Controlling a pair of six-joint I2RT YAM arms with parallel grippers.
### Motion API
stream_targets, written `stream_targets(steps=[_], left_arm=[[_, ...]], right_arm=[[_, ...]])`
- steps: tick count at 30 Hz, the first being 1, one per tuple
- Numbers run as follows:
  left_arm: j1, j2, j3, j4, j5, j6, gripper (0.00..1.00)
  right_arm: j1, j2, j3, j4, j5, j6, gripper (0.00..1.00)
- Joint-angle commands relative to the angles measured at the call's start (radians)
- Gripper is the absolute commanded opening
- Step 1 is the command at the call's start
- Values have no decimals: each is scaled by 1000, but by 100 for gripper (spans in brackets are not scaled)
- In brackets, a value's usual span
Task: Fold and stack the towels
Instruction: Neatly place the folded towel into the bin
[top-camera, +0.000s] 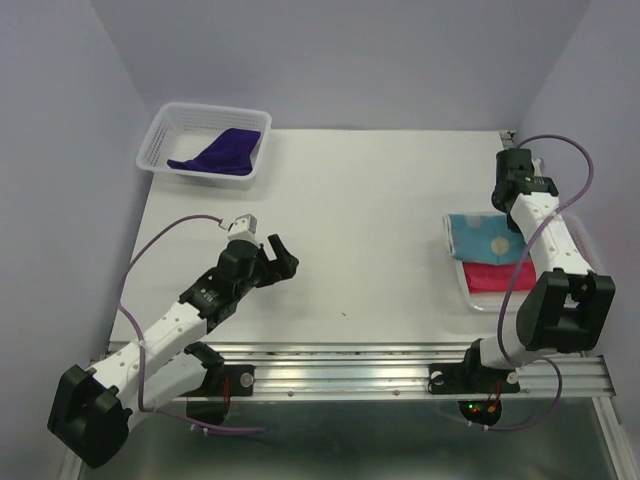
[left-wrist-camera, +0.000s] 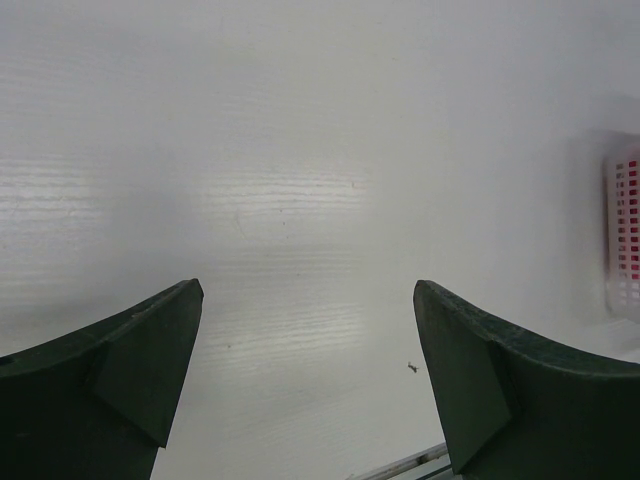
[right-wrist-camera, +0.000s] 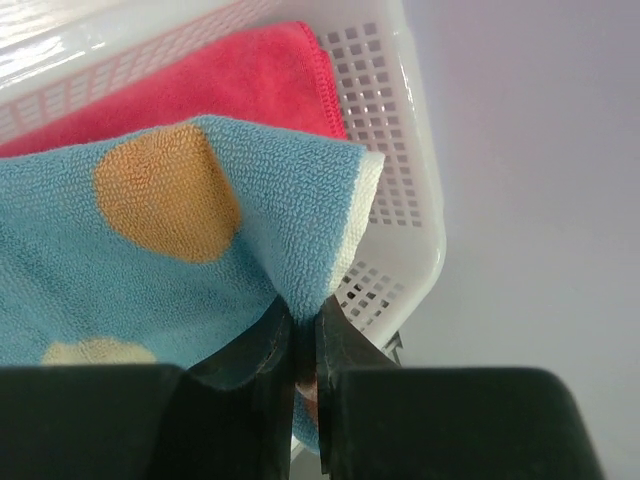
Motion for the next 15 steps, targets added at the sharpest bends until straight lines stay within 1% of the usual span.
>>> stream_targets(steps=[1, 6, 9, 13, 15], left_arm=[[0, -31, -11, 36, -24, 16, 99], [0, -17, -11, 37, -30, 13, 99], [0, -13, -11, 34, -41, 16, 99], [0, 1, -8, 34, -45, 21, 99], [0, 12, -5, 33, -50, 22, 99]], right_arm=[[-38, 31, -17, 96, -3, -54, 1], [-65, 79, -20, 139, -14, -83, 1], [-85, 111, -5, 150, 11, -100, 1], [-117, 157, 21, 173, 6, -108, 1], [-133, 172, 26, 177, 17, -108, 3]])
